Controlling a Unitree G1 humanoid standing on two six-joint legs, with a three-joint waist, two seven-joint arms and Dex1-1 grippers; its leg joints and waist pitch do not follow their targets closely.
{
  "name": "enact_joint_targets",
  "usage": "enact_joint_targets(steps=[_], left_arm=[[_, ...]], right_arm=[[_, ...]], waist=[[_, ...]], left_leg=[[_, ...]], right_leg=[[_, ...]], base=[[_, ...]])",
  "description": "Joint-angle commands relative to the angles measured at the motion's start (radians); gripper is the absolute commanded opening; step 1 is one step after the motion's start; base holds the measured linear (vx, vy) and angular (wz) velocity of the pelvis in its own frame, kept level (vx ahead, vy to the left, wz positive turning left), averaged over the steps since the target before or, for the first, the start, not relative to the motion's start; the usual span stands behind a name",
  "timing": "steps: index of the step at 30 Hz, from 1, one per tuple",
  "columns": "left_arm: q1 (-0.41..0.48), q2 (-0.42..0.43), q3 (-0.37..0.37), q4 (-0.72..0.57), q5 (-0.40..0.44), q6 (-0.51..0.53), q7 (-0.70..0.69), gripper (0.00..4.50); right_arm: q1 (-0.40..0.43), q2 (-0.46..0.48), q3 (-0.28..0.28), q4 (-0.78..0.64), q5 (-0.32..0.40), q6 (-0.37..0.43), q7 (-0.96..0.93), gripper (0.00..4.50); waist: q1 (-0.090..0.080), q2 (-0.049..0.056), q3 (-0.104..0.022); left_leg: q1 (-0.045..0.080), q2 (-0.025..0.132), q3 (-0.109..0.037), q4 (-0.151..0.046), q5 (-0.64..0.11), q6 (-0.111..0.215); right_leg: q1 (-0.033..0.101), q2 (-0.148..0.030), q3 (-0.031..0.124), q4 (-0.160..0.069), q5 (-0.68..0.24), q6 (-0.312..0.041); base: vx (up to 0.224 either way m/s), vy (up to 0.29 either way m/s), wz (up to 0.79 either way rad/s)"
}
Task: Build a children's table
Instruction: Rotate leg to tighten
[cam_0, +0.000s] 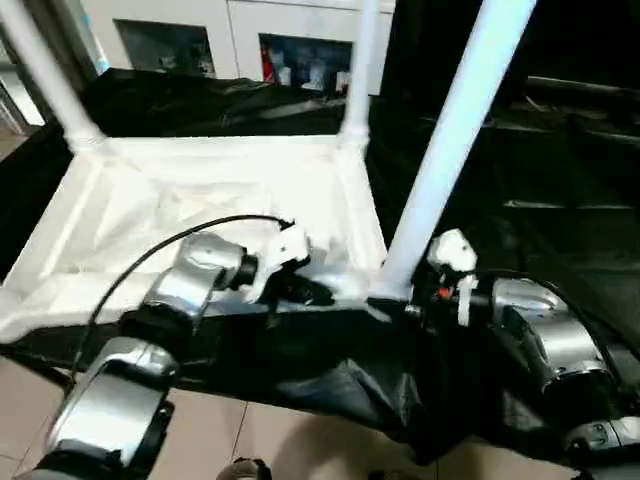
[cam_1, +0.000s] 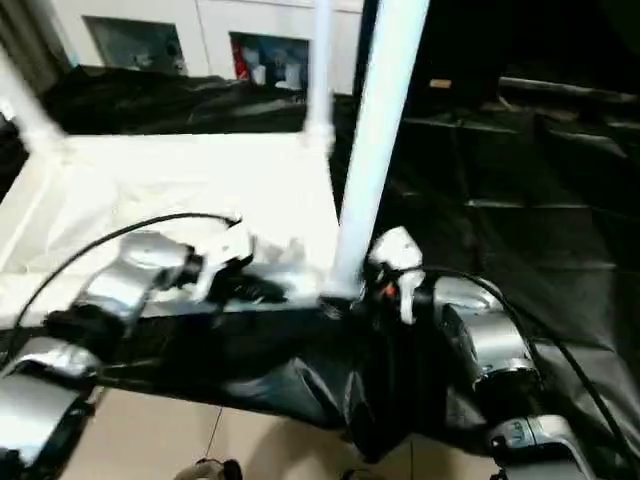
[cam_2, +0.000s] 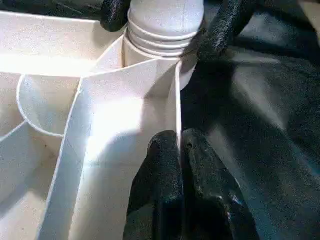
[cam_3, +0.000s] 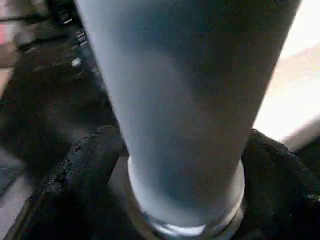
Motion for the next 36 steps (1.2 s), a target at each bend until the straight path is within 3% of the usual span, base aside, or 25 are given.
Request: enact_joint_targets(steps=[1, 6, 10, 14, 15, 17, 18, 21, 22, 24, 25, 27, 28, 29, 30, 36], left_arm=[[0.019, -0.01, -0.027, -0.031, -0.007, 0.007, -0.059, 0.0], [0.034, -0.014, -0.023, -0.073, -0.029, 0.039, -0.058, 0.0], [0.037, -0.022, -0.017, -0.073, -0.03, 0.033, -0.025, 0.0], [0.015, -0.055, 0.013, -0.018, 0.004, 0.03, 0.15, 0.0], [-0.009, -0.087, 0.036, 0.024, 0.022, 0.035, 0.28, 0.0], [-0.016, -0.095, 0.043, 0.034, 0.025, 0.037, 0.312, 0.0], [-0.024, -0.107, 0.046, 0.048, 0.032, 0.037, 0.35, 0.0], [-0.058, -0.167, 0.059, 0.099, 0.049, 0.058, 0.499, 0.0], [-0.073, -0.207, 0.065, 0.117, 0.047, 0.073, 0.565, 0.0], [-0.087, -0.245, 0.069, 0.134, 0.047, 0.075, 0.624, 0.0], [-0.095, -0.265, 0.073, 0.147, 0.046, 0.072, 0.647, 0.0], [-0.105, -0.286, 0.072, 0.158, 0.044, 0.063, 0.65, 0.0], [-0.108, -0.289, 0.071, 0.159, 0.041, 0.059, 0.639, 0.0], [-0.109, -0.289, 0.07, 0.159, 0.039, 0.056, 0.63, 0.0], [-0.112, -0.287, 0.069, 0.163, 0.041, 0.049, 0.625, 0.0], [-0.086, -0.231, 0.054, 0.136, 0.036, 0.003, 0.476, 0.0]], right_arm=[[0.002, -0.009, 0.027, 0.009, -0.022, 0.003, 0.024, 3.81], [-0.003, -0.013, 0.04, 0.009, -0.016, 0.023, 0.049, 3.35], [0.004, -0.002, 0.042, 0.003, -0.015, 0.03, 0.029, 3.12], [0.014, 0.042, 0.01, 0.034, -0.043, 0.042, -0.122, 2.79], [0.015, 0.081, -0.017, 0.07, -0.058, 0.052, -0.243, 2.78], [0.016, 0.091, -0.024, 0.078, -0.062, 0.054, -0.274, 2.74], [0.017, 0.114, -0.038, 0.092, -0.069, 0.049, -0.335, 2.73], [0.007, 0.2, -0.09, 0.143, -0.072, 0.056, -0.548, 2.72], [-0.001, 0.242, -0.104, 0.16, -0.072, 0.054, -0.629, 2.72], [-0.011, 0.283, -0.112, 0.174, -0.078, 0.054, -0.698, 2.72], [-0.018, 0.302, -0.11, 0.18, -0.087, 0.051, -0.723, 2.72], [-0.027, 0.322, -0.093, 0.181, -0.102, 0.035, -0.725, 2.72], [-0.029, 0.326, -0.089, 0.175, -0.098, 0.02, -0.708, 2.72], [-0.03, 0.328, -0.088, 0.172, -0.093, 0.01, -0.695, 2.72], [-0.033, 0.33, -0.092, 0.171, -0.087, 0.006, -0.688, 3.28], [-0.051, 0.28, -0.082, 0.154, -0.053, -0.019, -0.537, 3.77]], waist=[[0.002, -0.003, -0.059], [-0.001, -0.006, -0.05], [-0.002, -0.006, -0.049], [-0.005, -0.006, -0.042], [-0.009, -0.007, -0.04], [-0.012, -0.005, -0.036], [-0.016, -0.007, -0.035], [-0.025, 0.001, -0.034], [-0.025, 0.001, -0.034], [-0.028, 0.006, -0.035], [-0.029, 0.005, -0.036], [-0.029, 0.003, -0.035], [-0.028, 0.011, -0.037], [-0.029, 0.008, -0.037], [-0.028, 0.006, -0.038], [-0.027, 0.004, -0.045]], left_leg=[[0.027, 0.051, -0.024, -0.057, -0.183, 0.1], [0.031, 0.053, -0.025, -0.066, -0.237, 0.06], [0.03, 0.052, -0.025, -0.066, -0.222, 0.061], [0.031, 0.051, -0.026, -0.071, -0.269, 0.041], [0.032, 0.049, -0.027, -0.073, -0.296, 0.025], [0.042, 0.048, -0.031, -0.077, -0.346, -0.003], [0.036, 0.047, -0.037, -0.08, -0.359, -0.008], [0.04, 0.047, -0.038, -0.087, -0.388, -0.03], [0.04, 0.047, -0.042, -0.088, -0.396, -0.036], [0.047, 0.045, -0.04, -0.089, -0.401, -0.036], [0.041, 0.044, -0.041, -0.09, -0.385, -0.03], [0.041, 0.043, -0.039, -0.09, -0.381, -0.016], [0.041, 0.042, -0.039, -0.09, -0.38, -0.012], [0.038, 0.042, -0.039, -0.09, -0.378, -0.007], [0.035, 0.042, -0.038, -0.089, -0.361, 0.006], [0.028, 0.043, -0.038, -0.085, -0.314, 0.038]], right_leg=[[0.041, -0.054, 0.033, -0.053, -0.034, -0.307], [0.036, -0.055, 0.036, -0.062, -0.123, -0.289], [0.036, -0.055, 0.037, -0.061, -0.11, -0.281], [0.03, -0.056, 0.039, -0.07, -0.177, -0.268], [0.027, -0.058, 0.041, -0.076, -0.236, -0.254], [0.02, -0.061, 0.043, -0.091, -0.341, -0.223], [0.025, -0.062, 0.042, -0.094, -0.38, -0.203], [0.013, -0.058, 0.043, -0.1, -0.394, -0.184], [0.017, -0.059, 0.041, -0.1, -0.397, -0.179], [0.013, -0.059, 0.041, -0.105, -0.392, -0.178], [0.019, -0.059, 0.041, -0.105, -0.37, -0.177], [0.017, -0.056, 0.043, -0.106, -0.349, -0.174], [0.018, -0.058, 0.043, -0.107, -0.337, -0.176], [0.02, -0.058, 0.043, -0.106, -0.329, -0.177], [0.023, -0.058, 0.043, -0.103, -0.307, -0.182], [0.032, -0.062, 0.041, -0.099, -0.281, -0.197]], base=[[0.0, 0.0, 0.0], [0.0, 0.0, 0.0], [0.0, 0.0, 0.0], [0.0, 0.0, 0.0], [0.0, 0.0, 0.0], [0.0, 0.0, 0.0], [0.0, 0.0, 0.0], [0.0, 0.0, 0.0], [0.0, 0.0, 0.0], [0.0, 0.0, 0.0], [0.0, 0.0, 0.0], [0.0, 0.0, 0.0], [0.0, 0.0, 0.0], [0.0, 0.0, 0.0], [0.0, 0.0, 0.0], [0.0, 0.0, 0.0]])
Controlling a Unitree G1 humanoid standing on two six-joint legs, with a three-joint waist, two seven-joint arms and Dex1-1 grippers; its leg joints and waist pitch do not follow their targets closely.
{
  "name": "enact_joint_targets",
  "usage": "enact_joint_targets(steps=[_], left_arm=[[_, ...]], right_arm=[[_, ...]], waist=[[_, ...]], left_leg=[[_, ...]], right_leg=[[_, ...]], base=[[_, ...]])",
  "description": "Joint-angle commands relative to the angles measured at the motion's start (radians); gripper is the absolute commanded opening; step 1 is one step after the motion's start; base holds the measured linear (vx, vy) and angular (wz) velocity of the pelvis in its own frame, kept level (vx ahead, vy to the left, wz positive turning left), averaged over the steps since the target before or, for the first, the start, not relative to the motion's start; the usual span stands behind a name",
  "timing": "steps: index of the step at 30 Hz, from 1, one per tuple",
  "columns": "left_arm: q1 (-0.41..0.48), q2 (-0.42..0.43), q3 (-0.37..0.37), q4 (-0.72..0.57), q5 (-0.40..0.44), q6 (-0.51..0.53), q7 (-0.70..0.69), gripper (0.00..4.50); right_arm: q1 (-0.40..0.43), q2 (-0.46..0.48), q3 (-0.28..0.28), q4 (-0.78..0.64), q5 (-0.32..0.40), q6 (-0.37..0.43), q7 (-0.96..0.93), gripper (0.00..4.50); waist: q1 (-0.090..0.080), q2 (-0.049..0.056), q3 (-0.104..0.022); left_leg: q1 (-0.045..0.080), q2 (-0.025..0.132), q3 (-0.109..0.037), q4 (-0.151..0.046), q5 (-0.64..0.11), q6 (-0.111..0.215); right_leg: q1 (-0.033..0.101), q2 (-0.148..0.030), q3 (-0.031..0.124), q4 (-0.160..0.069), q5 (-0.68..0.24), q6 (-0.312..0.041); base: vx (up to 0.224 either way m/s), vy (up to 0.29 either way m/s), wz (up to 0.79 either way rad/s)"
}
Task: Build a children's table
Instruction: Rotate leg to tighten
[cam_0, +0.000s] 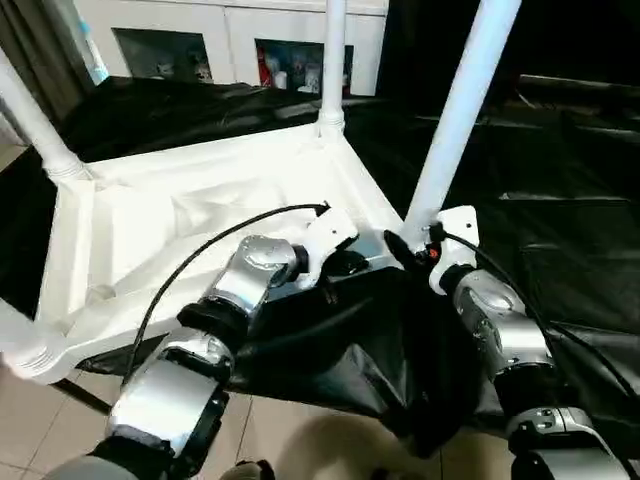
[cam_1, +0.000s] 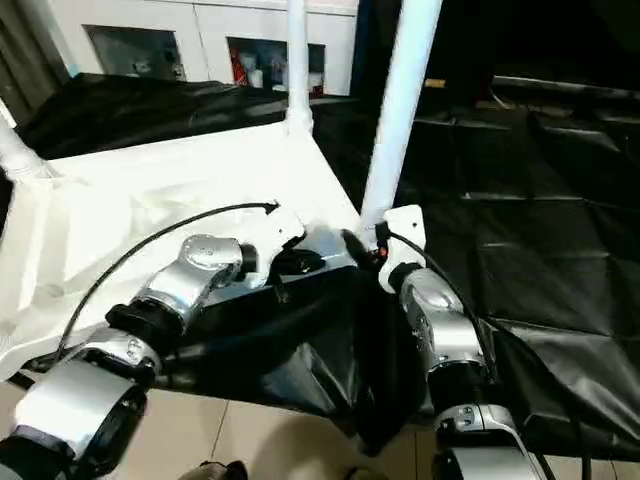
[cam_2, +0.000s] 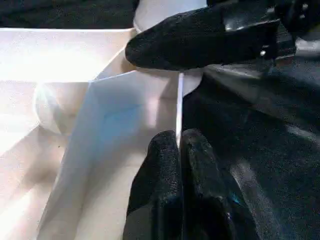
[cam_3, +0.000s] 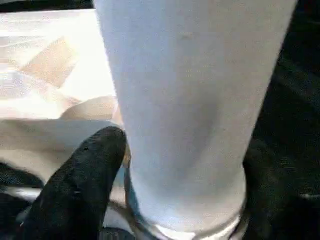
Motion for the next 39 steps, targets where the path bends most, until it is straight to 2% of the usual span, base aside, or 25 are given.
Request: enact_joint_targets(steps=[1, 2, 3, 4, 5, 7, 10, 14, 18, 20, 22, 25, 28, 30, 32, 33, 35, 37, 39], left_arm=[[0.014, -0.005, -0.004, -0.022, -0.034, -0.041, -0.057, 0.0], [0.021, 0.009, -0.008, -0.028, -0.035, -0.049, -0.084, 0.0], [0.028, 0.028, -0.012, -0.035, -0.038, -0.052, -0.119, 0.0], [0.028, 0.028, -0.012, -0.035, -0.038, -0.052, -0.119, 0.0], [0.041, 0.061, -0.021, -0.052, -0.043, -0.061, -0.188, 0.0], [0.057, 0.102, -0.038, -0.075, -0.044, -0.073, -0.267, 0.0], [0.079, 0.151, -0.045, -0.111, -0.069, -0.077, -0.393, 0.0], [0.1, 0.208, -0.053, -0.159, -0.099, -0.04, -0.535, 0.0], [0.107, 0.228, -0.056, -0.183, -0.108, -0.022, -0.571, 0.0], [0.107, 0.228, -0.051, -0.184, -0.11, -0.023, -0.571, 0.0], [0.108, 0.227, -0.049, -0.184, -0.112, -0.022, -0.567, 0.0], [0.108, 0.222, -0.049, -0.18, -0.109, -0.028, -0.553, 0.0], [0.109, 0.215, -0.047, -0.185, -0.109, -0.022, -0.532, 0.0], [0.105, 0.192, -0.032, -0.177, -0.099, -0.029, -0.46, 0.0], [0.089, 0.173, -0.02, -0.148, -0.079, -0.029, -0.369, 0.0], [0.078, 0.158, -0.011, -0.13, -0.071, -0.024, -0.313, 0.0], [0.07, 0.146, -0.004, -0.116, -0.066, -0.023, -0.271, 0.0], [0.055, 0.116, 0.004, -0.096, -0.056, -0.02, -0.191, 0.0], [0.044, 0.094, 0.006, -0.083, -0.048, -0.012, -0.139, 0.0]], right_arm=[[0.019, 0.012, 0.125, -0.007, 0.018, 0.022, 0.194, 3.77], [0.024, -0.007, 0.136, -0.018, 0.021, 0.023, 0.242, 3.77], [0.031, -0.037, 0.155, -0.033, 0.024, 0.021, 0.308, 3.77], [0.031, -0.037, 0.155, -0.033, 0.024, 0.021, 0.308, 3.77], [0.042, -0.084, 0.179, -0.058, 0.031, 0.017, 0.409, 3.77], [0.047, -0.129, 0.192, -0.08, 0.042, 0.029, 0.495, 3.77], [0.048, -0.175, 0.198, -0.101, 0.05, 0.039, 0.582, 3.77], [0.046, -0.224, 0.209, -0.109, 0.047, 0.037, 0.669, 3.77], [0.043, -0.244, 0.219, -0.111, 0.049, 0.042, 0.706, 3.77], [0.041, -0.251, 0.23, -0.114, 0.047, 0.046, 0.726, 3.43], [0.042, -0.253, 0.236, -0.116, 0.041, 0.046, 0.734, 3.43], [0.039, -0.25, 0.242, -0.109, 0.032, 0.037, 0.73, 3.15], [0.04, -0.244, 0.241, -0.111, 0.038, 0.045, 0.725, 2.89], [0.054, -0.223, 0.223, -0.114, 0.051, 0.061, 0.674, 2.74], [0.052, -0.198, 0.203, -0.088, 0.039, 0.057, 0.588, 2.73], [0.05, -0.18, 0.19, -0.069, 0.028, 0.053, 0.527, 2.71], [0.047, -0.164, 0.179, -0.051, 0.016, 0.049, 0.465, 2.69], [0.04, -0.119, 0.144, -0.007, 0.004, 0.06, 0.321, 2.69], [0.035, -0.087, 0.12, 0.016, 0.007, 0.071, 0.238, 2.69]], waist=[[0.001, -0.018, -0.053], [0.002, -0.016, -0.054], [0.003, -0.018, -0.057], [0.005, -0.017, -0.058], [0.009, -0.016, -0.062], [0.014, -0.012, -0.064], [0.017, -0.013, -0.073], [0.02, -0.01, -0.075], [0.026, -0.01, -0.071], [0.026, -0.011, -0.069], [0.027, -0.013, -0.066], [0.027, -0.014, -0.065], [0.026, -0.014, -0.064], [0.026, -0.017, -0.063], [0.024, -0.018, -0.061], [0.024, -0.021, -0.059], [0.021, -0.018, -0.059], [0.015, -0.025, -0.053], [0.011, -0.025, -0.051]], left_leg=[[0.022, 0.054, -0.035, -0.07, -0.289, 0.053], [0.019, 0.054, -0.035, -0.068, -0.267, 0.07], [0.016, 0.054, -0.033, -0.064, -0.24, 0.084], [0.016, 0.055, -0.033, -0.062, -0.221, 0.091], [0.014, 0.056, -0.03, -0.056, -0.182, 0.109], [0.014, 0.059, -0.027, -0.051, -0.143, 0.129], [0.015, 0.06, -0.023, -0.042, -0.092, 0.152], [0.02, 0.062, -0.021, -0.037, -0.065, 0.167], [0.024, 0.064, -0.019, -0.04, -0.108, 0.143], [0.025, 0.064, -0.02, -0.042, -0.14, 0.121], [0.026, 0.064, -0.02, -0.044, -0.172, 0.099], [0.025, 0.064, -0.022, -0.045, -0.191, 0.081], [0.024, 0.063, -0.022, -0.045, -0.189, 0.078], [0.022, 0.062, -0.023, -0.044, -0.178, 0.083], [0.023, 0.062, -0.022, -0.045, -0.191, 0.078], [0.023, 0.061, -0.023, -0.046, -0.207, 0.069], [0.024, 0.061, -0.025, -0.049, -0.219, 0.055], [0.021, 0.057, -0.03, -0.055, -0.257, 0.032], [0.026, 0.058, -0.031, -0.058, -0.288, 0.022]], right_leg=[[0.028, -0.058, 0.033, -0.077, -0.251, -0.204], [0.032, -0.058, 0.032, -0.073, -0.227, -0.214], [0.035, -0.058, 0.031, -0.069, -0.2, -0.222], [0.037, -0.059, 0.03, -0.066, -0.178, -0.229], [0.04, -0.056, 0.028, -0.058, -0.12, -0.243], [0.042, -0.055, 0.025, -0.048, -0.052, -0.271], [0.043, -0.051, 0.023, -0.03, 0.059, -0.308], [0.04, -0.047, 0.023, -0.02, 0.123, -0.331], [0.036, -0.049, 0.024, -0.026, 0.052, -0.33], [0.037, -0.049, 0.025, -0.029, 0.009, -0.326], [0.035, -0.051, 0.027, -0.033, -0.04, -0.316], [0.034, -0.054, 0.029, -0.037, -0.092, -0.301], [0.033, -0.053, 0.029, -0.037, -0.092, -0.297], [0.034, -0.052, 0.029, -0.035, -0.077, -0.297], [0.029, -0.052, 0.03, -0.038, -0.1, -0.293], [0.03, -0.054, 0.03, -0.043, -0.138, -0.284], [0.026, -0.055, 0.032, -0.046, -0.173, -0.273], [0.027, -0.057, 0.031, -0.056, -0.257, -0.242], [0.021, -0.058, 0.033, -0.064, -0.315, -0.219]], base=[[0.0, 0.0, 0.0], [0.0, 0.0, 0.0], [0.0, 0.0, 0.0], [0.0, 0.0, 0.0], [0.0, 0.0, 0.0], [0.0, 0.0, 0.0], [0.0, 0.0, 0.0], [0.0, 0.0, 0.0], [0.0, 0.0, 0.0], [0.0, 0.0, 0.0], [0.0, 0.0, 0.0], [0.0, 0.0, 0.0], [0.0, 0.0, 0.0], [0.0, 0.0, 0.0], [0.0, 0.0, 0.0], [0.0, 0.0, 0.0], [0.0, 0.0, 0.0], [0.0, 0.0, 0.0], [0.0, 0.0, 0.0]])
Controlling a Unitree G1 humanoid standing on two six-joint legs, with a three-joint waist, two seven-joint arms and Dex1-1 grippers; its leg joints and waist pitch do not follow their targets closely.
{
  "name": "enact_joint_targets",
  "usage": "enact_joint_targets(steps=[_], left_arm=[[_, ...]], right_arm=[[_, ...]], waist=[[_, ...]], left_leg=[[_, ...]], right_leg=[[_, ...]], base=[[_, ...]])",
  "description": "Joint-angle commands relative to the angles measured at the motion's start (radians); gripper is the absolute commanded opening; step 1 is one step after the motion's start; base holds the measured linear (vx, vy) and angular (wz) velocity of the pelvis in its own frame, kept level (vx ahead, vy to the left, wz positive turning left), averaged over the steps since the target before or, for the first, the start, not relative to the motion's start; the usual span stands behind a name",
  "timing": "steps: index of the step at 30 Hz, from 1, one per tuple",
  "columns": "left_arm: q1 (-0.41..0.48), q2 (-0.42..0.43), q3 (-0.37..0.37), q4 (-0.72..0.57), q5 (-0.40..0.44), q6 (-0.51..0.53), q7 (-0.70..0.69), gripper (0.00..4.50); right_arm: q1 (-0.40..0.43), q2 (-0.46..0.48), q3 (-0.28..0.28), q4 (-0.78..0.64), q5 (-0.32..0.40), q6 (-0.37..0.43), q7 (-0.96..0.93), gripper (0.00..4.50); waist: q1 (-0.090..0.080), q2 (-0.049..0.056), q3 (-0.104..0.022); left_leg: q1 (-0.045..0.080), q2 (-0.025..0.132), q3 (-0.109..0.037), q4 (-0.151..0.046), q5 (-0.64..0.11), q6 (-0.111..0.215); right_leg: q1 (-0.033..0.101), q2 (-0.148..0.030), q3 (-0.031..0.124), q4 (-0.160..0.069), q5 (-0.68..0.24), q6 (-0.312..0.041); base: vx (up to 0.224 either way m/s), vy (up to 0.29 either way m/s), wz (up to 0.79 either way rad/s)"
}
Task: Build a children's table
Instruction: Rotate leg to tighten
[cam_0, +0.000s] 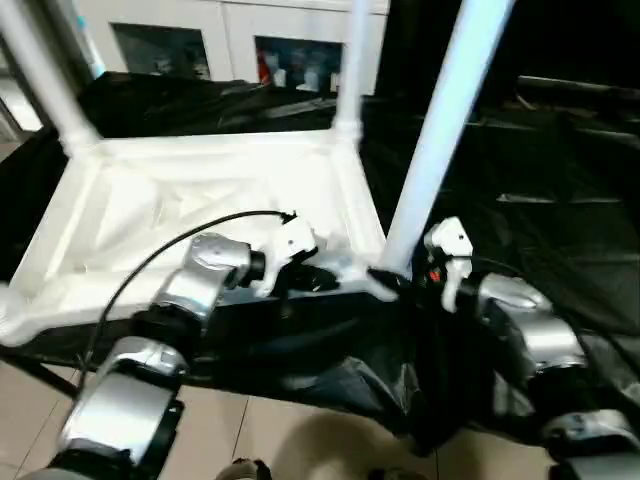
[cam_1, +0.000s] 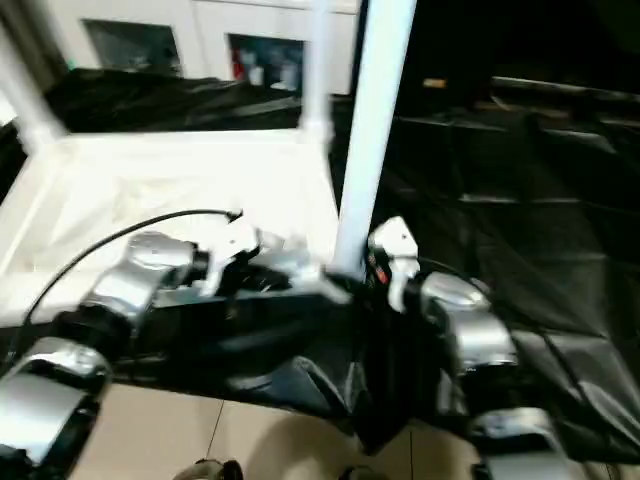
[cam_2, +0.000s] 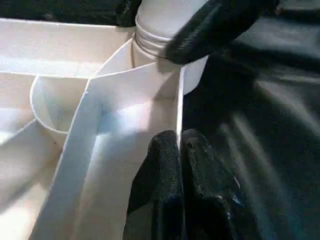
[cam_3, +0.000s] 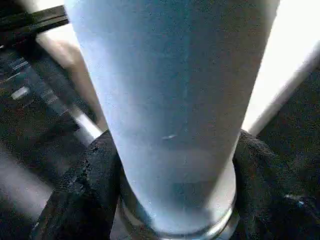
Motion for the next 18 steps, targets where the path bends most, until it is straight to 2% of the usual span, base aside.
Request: enact_joint_targets(steps=[1, 2, 3, 5, 6, 9, 10, 12, 13, 16, 18], left_arm=[[-0.019, -0.032, 0.018, 0.012, -0.013, 0.01, 0.07, 0.0], [-0.04, -0.076, 0.023, 0.039, -0.003, 0.022, 0.165, 0.0], [-0.052, -0.108, 0.028, 0.049, -0.003, 0.032, 0.216, 0.0], [-0.069, -0.154, 0.034, 0.062, -0.005, 0.043, 0.283, 0.0], [-0.078, -0.184, 0.036, 0.067, -0.01, 0.046, 0.311, 0.0], [-0.081, -0.203, 0.037, 0.069, -0.015, 0.046, 0.307, 0.0], [-0.082, -0.202, 0.037, 0.073, -0.011, 0.042, 0.307, 0.0], [-0.081, -0.193, 0.036, 0.079, -0.008, 0.035, 0.297, 0.0], [-0.08, -0.187, 0.035, 0.082, -0.005, 0.029, 0.291, 0.0], [-0.066, -0.162, 0.029, 0.076, -0.001, 0.009, 0.248, 0.0], [-0.039, -0.13, 0.015, 0.043, -0.013, -0.002, 0.147, 0.0]], right_arm=[[0.015, 0.022, 0.025, 0.053, -0.034, 0.038, -0.06, 2.69], [0.008, 0.076, -0.006, 0.084, -0.032, 0.049, -0.184, 2.68], [0.001, 0.106, -0.007, 0.101, -0.042, 0.042, -0.24, 2.68], [-0.011, 0.146, 0.001, 0.124, -0.064, 0.026, -0.307, 2.68], [-0.022, 0.17, 0.019, 0.138, -0.085, 0.007, -0.328, 2.68], [-0.028, 0.183, 0.034, 0.139, -0.095, -0.023, -0.314, 2.68], [-0.029, 0.183, 0.033, 0.137, -0.092, -0.029, -0.308, 2.68], [-0.034, 0.177, 0.023, 0.134, -0.079, -0.032, -0.297, 3.23], [-0.038, 0.174, 0.016, 0.136, -0.072, -0.033, -0.291, 3.23], [-0.048, 0.143, 0.012, 0.144, -0.077, -0.058, -0.258, 3.6], [-0.045, 0.09, 0.02, 0.128, -0.062, -0.06, -0.154, 3.6]], waist=[[-0.001, -0.014, -0.055], [-0.001, -0.014, -0.055], [-0.004, -0.012, -0.056], [-0.004, -0.014, -0.055], [-0.004, -0.013, -0.054], [-0.002, -0.015, -0.056], [-0.002, -0.012, -0.058], [-0.002, -0.011, -0.06], [-0.001, -0.011, -0.06], [-0.001, -0.011, -0.059], [-0.001, -0.012, -0.06]], left_leg=[[0.032, 0.047, -0.034, -0.076, -0.292, 0.017], [0.031, 0.047, -0.036, -0.077, -0.291, 0.014], [0.032, 0.049, -0.034, -0.079, -0.286, 0.004], [0.031, 0.045, -0.035, -0.079, -0.292, 0.002], [0.033, 0.045, -0.034, -0.079, -0.298, 0.005], [0.03, 0.042, -0.034, -0.076, -0.282, 0.025], [0.027, 0.042, -0.035, -0.076, -0.271, 0.035], [0.025, 0.042, -0.034, -0.075, -0.255, 0.045], [0.024, 0.042, -0.034, -0.075, -0.249, 0.05], [0.025, 0.043, -0.035, -0.076, -0.262, 0.05], [0.022, 0.043, -0.035, -0.074, -0.25, 0.061]], right_leg=[[0.024, -0.06, 0.036, -0.084, -0.328, -0.211], [0.026, -0.061, 0.036, -0.085, -0.334, -0.205], [0.021, -0.058, 0.037, -0.082, -0.315, -0.205], [0.024, -0.059, 0.036, -0.085, -0.317, -0.201], [0.019, -0.059, 0.037, -0.089, -0.322, -0.199], [0.024, -0.059, 0.037, -0.088, -0.301, -0.193], [0.027, -0.059, 0.037, -0.086, -0.282, -0.194], [0.029, -0.057, 0.036, -0.083, -0.254, -0.199], [0.03, -0.057, 0.035, -0.082, -0.243, -0.202], [0.029, -0.058, 0.035, -0.084, -0.256, -0.205], [0.033, -0.057, 0.034, -0.08, -0.233, -0.211]], base=[[0.0, 0.0, 0.0], [0.0, 0.0, 0.0], [0.0, 0.0, 0.0], [0.0, 0.0, 0.0], [0.0, 0.0, 0.0], [0.0, 0.0, 0.0], [0.0, 0.0, 0.0], [0.0, 0.0, 0.0], [0.0, 0.0, 0.0], [0.0, 0.0, 0.0], [0.0, 0.0, 0.0]])
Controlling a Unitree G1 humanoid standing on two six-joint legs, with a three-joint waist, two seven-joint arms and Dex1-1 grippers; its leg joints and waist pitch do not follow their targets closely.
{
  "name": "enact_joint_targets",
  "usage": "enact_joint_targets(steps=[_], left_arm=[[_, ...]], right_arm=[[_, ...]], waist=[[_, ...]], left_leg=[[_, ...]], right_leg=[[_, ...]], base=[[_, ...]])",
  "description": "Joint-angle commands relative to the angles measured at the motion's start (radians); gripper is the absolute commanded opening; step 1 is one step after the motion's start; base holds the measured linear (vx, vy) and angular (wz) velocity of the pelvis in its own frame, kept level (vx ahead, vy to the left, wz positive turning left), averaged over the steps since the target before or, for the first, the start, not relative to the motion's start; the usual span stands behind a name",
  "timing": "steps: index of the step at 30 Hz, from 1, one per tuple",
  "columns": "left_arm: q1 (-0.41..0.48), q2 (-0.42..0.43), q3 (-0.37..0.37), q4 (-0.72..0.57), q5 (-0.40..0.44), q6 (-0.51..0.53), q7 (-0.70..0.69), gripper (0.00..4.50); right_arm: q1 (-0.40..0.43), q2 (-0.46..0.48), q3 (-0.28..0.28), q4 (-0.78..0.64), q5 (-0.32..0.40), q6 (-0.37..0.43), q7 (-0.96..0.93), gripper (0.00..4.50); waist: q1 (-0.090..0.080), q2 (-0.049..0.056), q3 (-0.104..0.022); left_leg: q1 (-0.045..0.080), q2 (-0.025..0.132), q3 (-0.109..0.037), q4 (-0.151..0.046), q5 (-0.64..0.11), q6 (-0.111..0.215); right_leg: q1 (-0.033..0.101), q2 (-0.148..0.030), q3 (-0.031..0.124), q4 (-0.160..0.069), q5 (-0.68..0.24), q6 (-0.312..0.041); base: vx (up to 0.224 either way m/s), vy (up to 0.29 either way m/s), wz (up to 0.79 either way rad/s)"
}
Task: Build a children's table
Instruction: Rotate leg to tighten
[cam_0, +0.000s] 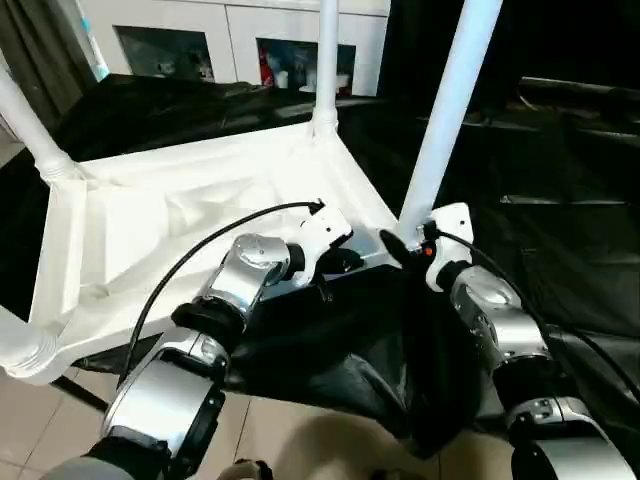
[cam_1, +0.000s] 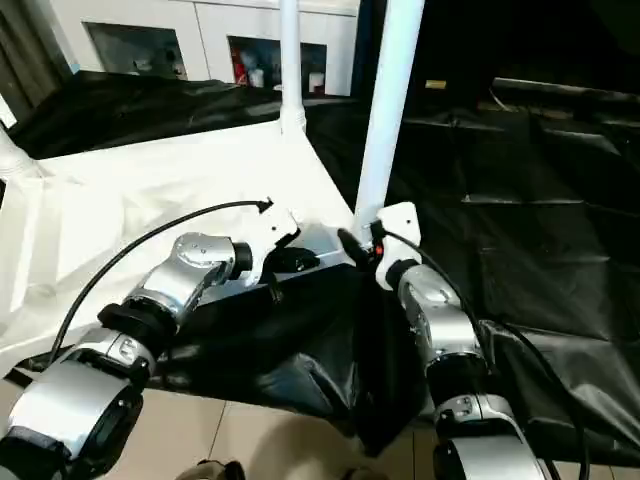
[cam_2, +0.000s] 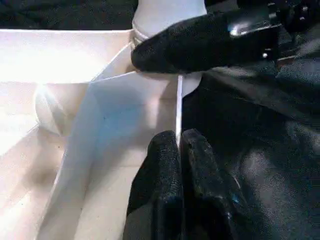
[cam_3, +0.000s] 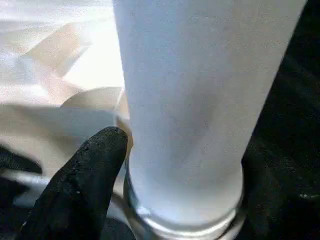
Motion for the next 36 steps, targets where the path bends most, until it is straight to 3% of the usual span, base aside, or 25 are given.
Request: enact_joint_targets(steps=[1, 3, 4, 6, 8, 12, 16, 19, 21, 27, 32, 34, 36], left_arm=[[0.017, -0.019, 0.001, -0.027, -0.047, -0.038, -0.052, 0.0], [0.055, 0.025, -0.021, -0.084, -0.07, -0.048, -0.192, 0.0], [0.057, 0.026, -0.022, -0.086, -0.07, -0.048, -0.196, 0.0], [0.088, 0.085, -0.05, -0.13, -0.084, -0.06, -0.335, 0.0], [0.093, 0.097, -0.054, -0.136, -0.087, -0.062, -0.362, 0.0], [0.11, 0.156, -0.07, -0.172, -0.105, -0.035, -0.504, 0.0], [0.119, 0.18, -0.081, -0.195, -0.107, -0.022, -0.541, 0.0], [0.121, 0.179, -0.077, -0.199, -0.111, -0.021, -0.536, 0.0], [0.118, 0.174, -0.07, -0.194, -0.109, -0.031, -0.516, 0.0], [0.113, 0.164, -0.054, -0.178, -0.106, -0.053, -0.464, 0.0], [0.085, 0.131, -0.025, -0.125, -0.077, -0.046, -0.277, 0.0], [0.068, 0.093, 0.001, -0.099, -0.074, -0.031, -0.169, 0.0], [0.06, 0.059, 0.0, -0.088, -0.058, -0.016, -0.094, 0.0]], right_arm=[[0.016, 0.013, 0.074, 0.02, -0.002, 0.018, 0.108, 3.6], [0.042, -0.064, 0.103, -0.044, 0.035, 0.034, 0.299, 3.6], [0.043, -0.066, 0.104, -0.047, 0.036, 0.034, 0.306, 3.6], [0.083, -0.153, 0.148, -0.132, 0.063, 0.029, 0.497, 3.6], [0.09, -0.167, 0.153, -0.148, 0.069, 0.032, 0.531, 3.6], [0.1, -0.231, 0.186, -0.178, 0.059, 0.04, 0.645, 3.6], [0.093, -0.241, 0.205, -0.159, 0.034, 0.021, 0.657, 3.6], [0.09, -0.231, 0.21, -0.156, 0.033, 0.023, 0.655, 3.6], [0.089, -0.219, 0.214, -0.158, 0.031, 0.024, 0.648, 3.26], [0.092, -0.185, 0.201, -0.148, 0.039, 0.018, 0.602, 2.87], [0.125, -0.134, 0.171, -0.143, 0.035, 0.038, 0.473, 2.72], [0.144, -0.087, 0.155, -0.126, 0.011, 0.038, 0.349, 2.72], [0.149, -0.032, 0.13, -0.101, -0.002, 0.036, 0.222, 2.72]], waist=[[0.001, -0.014, -0.059], [0.003, -0.016, -0.06], [0.007, -0.017, -0.06], [0.012, -0.014, -0.061], [0.014, -0.014, -0.061], [0.016, -0.009, -0.056], [0.013, -0.01, -0.055], [0.012, -0.01, -0.054], [0.012, -0.011, -0.054], [0.013, -0.01, -0.054], [0.009, -0.013, -0.049], [0.009, -0.013, -0.047], [0.004, -0.016, -0.045]], left_leg=[[0.021, 0.048, -0.033, -0.071, -0.242, 0.065], [0.017, 0.048, -0.033, -0.067, -0.211, 0.084], [0.015, 0.049, -0.03, -0.063, -0.189, 0.104], [0.017, 0.053, -0.026, -0.058, -0.155, 0.131], [0.018, 0.052, -0.023, -0.056, -0.145, 0.138], [0.022, 0.056, -0.025, -0.061, -0.163, 0.124], [0.025, 0.059, -0.025, -0.066, -0.203, 0.09], [0.025, 0.057, -0.025, -0.067, -0.212, 0.078], [0.025, 0.057, -0.025, -0.067, -0.208, 0.078], [0.026, 0.057, -0.025, -0.067, -0.209, 0.077], [0.028, 0.057, -0.027, -0.075, -0.27, 0.043], [0.038, 0.055, -0.03, -0.077, -0.32, 0.014], [0.032, 0.054, -0.034, -0.082, -0.328, 0.003]], right_leg=[[0.034, -0.056, 0.033, -0.077, -0.217, -0.215], [0.039, -0.056, 0.032, -0.07, -0.164, -0.23], [0.042, -0.053, 0.031, -0.065, -0.123, -0.24], [0.04, -0.049, 0.029, -0.055, -0.053, -0.26], [0.039, -0.05, 0.029, -0.052, -0.029, -0.277], [0.035, -0.048, 0.028, -0.053, -0.055, -0.288], [0.034, -0.052, 0.03, -0.057, -0.099, -0.291], [0.034, -0.052, 0.031, -0.058, -0.114, -0.288], [0.034, -0.051, 0.031, -0.058, -0.105, -0.288], [0.033, -0.052, 0.031, -0.059, -0.114, -0.285], [0.029, -0.054, 0.034, -0.071, -0.213, -0.26], [0.02, -0.058, 0.037, -0.085, -0.309, -0.233], [0.021, -0.059, 0.038, -0.087, -0.356, -0.208]], base=[[0.0, 0.0, 0.0], [0.0, 0.0, 0.0], [0.0, 0.0, 0.0], [0.0, 0.0, 0.0], [0.0, 0.0, 0.0], [0.0, 0.0, 0.0], [0.0, 0.0, 0.0], [0.0, 0.0, 0.0], [0.0, 0.0, 0.0], [0.0, 0.0, 0.0], [0.0, 0.0, 0.0], [0.0, 0.0, 0.0], [0.0, 0.0, 0.0]])
